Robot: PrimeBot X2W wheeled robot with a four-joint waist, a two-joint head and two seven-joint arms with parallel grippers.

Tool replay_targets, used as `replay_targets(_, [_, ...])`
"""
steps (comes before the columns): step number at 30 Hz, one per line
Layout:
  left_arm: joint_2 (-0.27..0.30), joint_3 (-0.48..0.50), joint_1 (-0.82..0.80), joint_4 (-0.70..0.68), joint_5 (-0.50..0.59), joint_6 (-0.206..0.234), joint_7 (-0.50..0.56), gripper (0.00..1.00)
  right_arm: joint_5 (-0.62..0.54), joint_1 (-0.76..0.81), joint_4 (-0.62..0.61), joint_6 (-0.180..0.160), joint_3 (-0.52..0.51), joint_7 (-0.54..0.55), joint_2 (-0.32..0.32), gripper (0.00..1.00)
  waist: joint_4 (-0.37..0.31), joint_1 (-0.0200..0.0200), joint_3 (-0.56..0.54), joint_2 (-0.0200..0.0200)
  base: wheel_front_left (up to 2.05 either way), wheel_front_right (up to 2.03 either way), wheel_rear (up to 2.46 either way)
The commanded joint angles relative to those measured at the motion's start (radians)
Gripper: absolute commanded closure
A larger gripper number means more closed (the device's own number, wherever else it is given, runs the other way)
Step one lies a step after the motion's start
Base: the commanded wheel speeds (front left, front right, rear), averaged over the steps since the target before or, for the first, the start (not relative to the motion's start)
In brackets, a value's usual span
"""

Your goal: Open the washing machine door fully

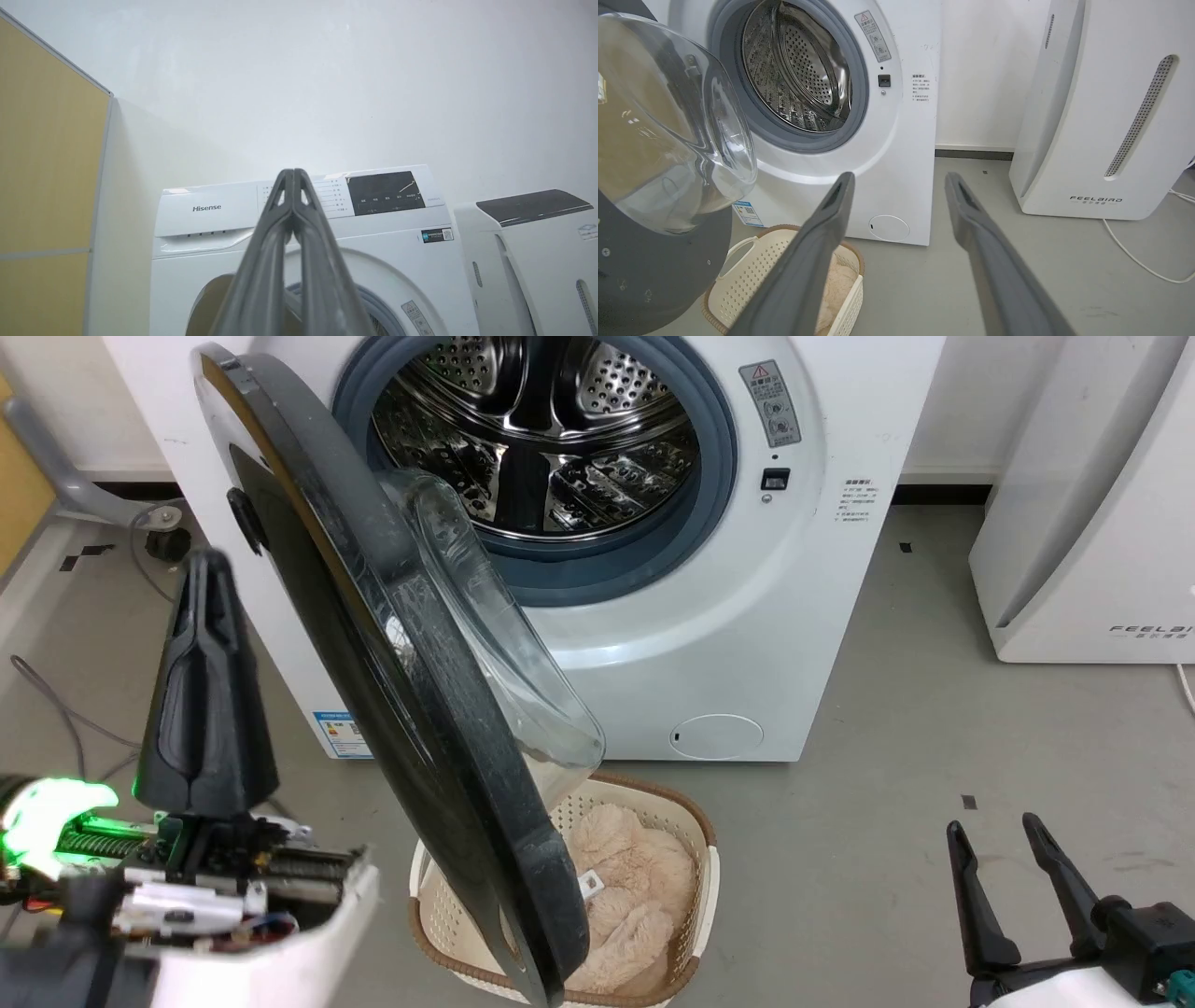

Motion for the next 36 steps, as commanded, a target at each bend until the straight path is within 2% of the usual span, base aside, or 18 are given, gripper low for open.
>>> replay_targets(1, [-0.003, -0.007, -0.014, -0.015, 0.001, -0.005, -0.005, 1.0, 0.011, -0.003, 0.002, 0.001, -0.001, -0.006, 0.004, 0.0, 0.0, -0.0001, 0.001, 0.0, 0.0, 0.0, 0.0])
replay_targets(3, [-0.009, -0.063, -0.022, -0.082, -0.009, -0.025, -0.005, 1.0, 0.01, -0.005, 0.008, 0.001, 0.002, -0.01, 0.004, 0.0, -0.001, -0.0001, 0.004, 0.0, 0.0, 0.0, 0.0])
replay_targets(4, [-0.009, -0.063, -0.022, -0.082, -0.009, -0.025, -0.005, 1.0, 0.01, -0.005, 0.008, 0.001, 0.002, -0.01, 0.004, 0.0, -0.001, -0.0001, 0.004, 0.0, 0.0, 0.0, 0.0])
replay_targets(8, [-0.013, -0.16, -0.004, -0.093, -0.023, -0.054, 0.009, 1.0, 0.009, -0.011, 0.019, 0.001, 0.006, -0.016, 0.004, 0.0, -0.002, -0.0001, 0.003, 0.0, 0.0, 0.0, 0.0])
replay_targets(12, [-0.01, -0.304, 0.034, -0.054, -0.046, -0.083, 0.059, 1.0, 0.008, -0.014, 0.03, 0.001, 0.006, -0.021, 0.004, 0.0, 0.0, -0.0001, 0.001, 0.0, 0.0, 0.0, 0.0])
replay_targets(13, [-0.007, -0.376, 0.063, -0.021, -0.064, -0.091, 0.099, 1.0, 0.009, -0.015, 0.036, 0.001, 0.006, -0.023, 0.004, 0.0, 0.0, -0.0001, 0.0, 0.0, 0.0, 0.0, 0.0])
replay_targets(16, [0.002, -0.467, 0.128, 0.054, -0.095, -0.096, 0.182, 1.0, 0.011, -0.015, 0.046, 0.001, 0.003, -0.025, 0.004, 0.0, 0.002, -0.0001, 0.0, 0.0, 0.0, 0.0, 0.0])
replay_targets(24, [0.021, -0.503, 0.212, 0.225, -0.121, -0.079, 0.304, 1.0, 0.011, -0.02, 0.062, 0.001, 0.002, -0.027, 0.004, 0.0, 0.008, -0.0001, 0.003, 0.0, 0.0, 0.0, 0.0])
replay_targets(30, [0.008, -0.468, 0.194, 0.364, -0.103, -0.023, 0.26, 1.0, 0.009, -0.025, 0.069, 0.001, 0.006, -0.025, 0.004, 0.0, 0.006, -0.0001, 0.003, 0.0, 0.0, 0.0, 0.0])
replay_targets(36, [0.002, -0.438, 0.167, 0.412, -0.098, 0.012, 0.221, 1.0, 0.011, -0.024, 0.072, 0.001, 0.003, -0.025, 0.004, 0.0, 0.004, -0.0001, 0.007, 0.0, 0.0, 0.0, 0.0])
